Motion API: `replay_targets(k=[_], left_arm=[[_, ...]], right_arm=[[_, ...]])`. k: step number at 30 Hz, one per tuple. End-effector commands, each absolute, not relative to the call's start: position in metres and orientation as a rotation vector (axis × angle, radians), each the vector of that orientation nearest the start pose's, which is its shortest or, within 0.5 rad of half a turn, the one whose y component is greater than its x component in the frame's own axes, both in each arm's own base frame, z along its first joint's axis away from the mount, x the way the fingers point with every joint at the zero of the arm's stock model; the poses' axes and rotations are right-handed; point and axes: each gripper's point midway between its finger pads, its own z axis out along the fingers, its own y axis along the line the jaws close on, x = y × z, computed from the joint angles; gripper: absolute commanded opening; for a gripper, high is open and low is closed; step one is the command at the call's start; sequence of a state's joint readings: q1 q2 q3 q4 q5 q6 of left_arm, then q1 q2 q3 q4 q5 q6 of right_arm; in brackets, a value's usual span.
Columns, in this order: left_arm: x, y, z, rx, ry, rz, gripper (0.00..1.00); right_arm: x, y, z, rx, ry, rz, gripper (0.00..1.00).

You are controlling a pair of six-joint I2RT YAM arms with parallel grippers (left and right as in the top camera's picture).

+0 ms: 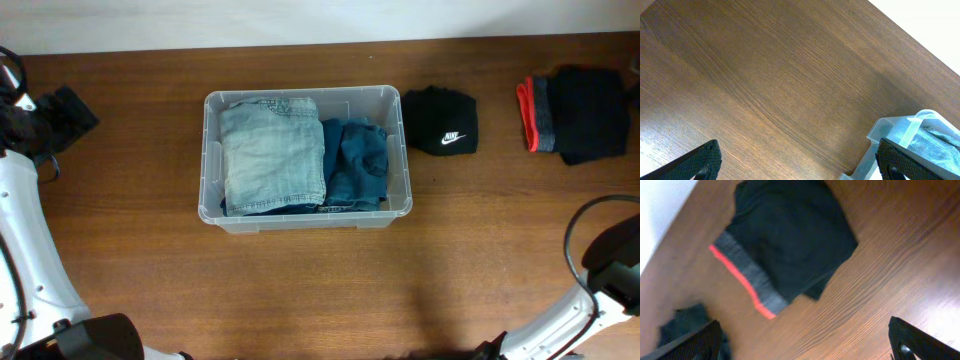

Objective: Pack container
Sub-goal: 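Withdraw the right gripper from the bin toward the black shorts, then lower the right gripper onto the black red-waistband shorts and grasp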

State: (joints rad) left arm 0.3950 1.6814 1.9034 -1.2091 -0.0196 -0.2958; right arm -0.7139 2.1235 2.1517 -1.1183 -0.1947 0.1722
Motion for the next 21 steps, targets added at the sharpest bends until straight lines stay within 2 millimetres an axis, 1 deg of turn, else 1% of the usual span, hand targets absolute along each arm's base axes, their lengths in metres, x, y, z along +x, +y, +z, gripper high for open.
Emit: replay_targets(k=[1, 2, 5, 7, 9, 10, 13, 14, 16, 17, 18, 20, 21], left_arm=[[0.378, 0.164, 0.277, -0.892, 2.416, 0.069, 0.99], [0.378, 0.164, 0.277, -0.892, 2.416, 0.069, 0.99], [0.378, 0.164, 0.277, -0.892, 2.416, 0.069, 0.99], [0.378, 0.164, 0.277, -0.892, 2.416, 0.069, 0.99], [0.378, 0.164, 0.277, -0.892, 2.416, 0.069, 0.99], [0.378, 0.164, 0.277, -0.892, 2.416, 0.069, 0.99], [0.378, 0.164, 0.277, -0.892, 2.416, 0.069, 0.99], [0.378, 0.164, 0.277, -0.892, 2.416, 0.069, 0.99], [0.378, 0.164, 0.277, -0.892, 2.416, 0.069, 0.99], [0.378, 0.164, 0.277, -0.892, 2.416, 0.069, 1.00], [0.378, 0.164, 0.277, -0.892, 2.416, 0.069, 0.99], [0.378, 0.164, 0.277, -0.892, 2.416, 0.069, 0.99], [0.378, 0.164, 0.277, -0.892, 2.416, 0.069, 0.99]], right_arm=[[0.420, -0.309, 0.169, 0.739, 2.503, 0.133, 0.99], [0.427, -0.308, 0.164, 0.649, 2.510, 0.146, 0.99], [0.436, -0.317, 0.148, 0.515, 2.531, 0.092, 0.99], [0.444, -0.323, 0.139, 0.502, 2.523, 0.081, 0.99], [0.450, -0.324, 0.130, 0.497, 2.523, 0.084, 1.00], [0.453, -0.322, 0.126, 0.488, 2.522, 0.085, 0.97], [0.470, -0.315, 0.115, 0.447, 2.520, 0.087, 0.82], [0.476, -0.312, 0.111, 0.429, 2.518, 0.086, 0.73], [0.490, -0.304, 0.106, 0.391, 2.509, 0.085, 0.41], [0.497, -0.298, 0.103, 0.369, 2.505, 0.085, 0.33], [0.503, -0.292, 0.100, 0.349, 2.505, 0.086, 0.31], [0.514, -0.283, 0.092, 0.319, 2.510, 0.075, 0.31], [0.519, -0.279, 0.089, 0.306, 2.514, 0.063, 0.27]])
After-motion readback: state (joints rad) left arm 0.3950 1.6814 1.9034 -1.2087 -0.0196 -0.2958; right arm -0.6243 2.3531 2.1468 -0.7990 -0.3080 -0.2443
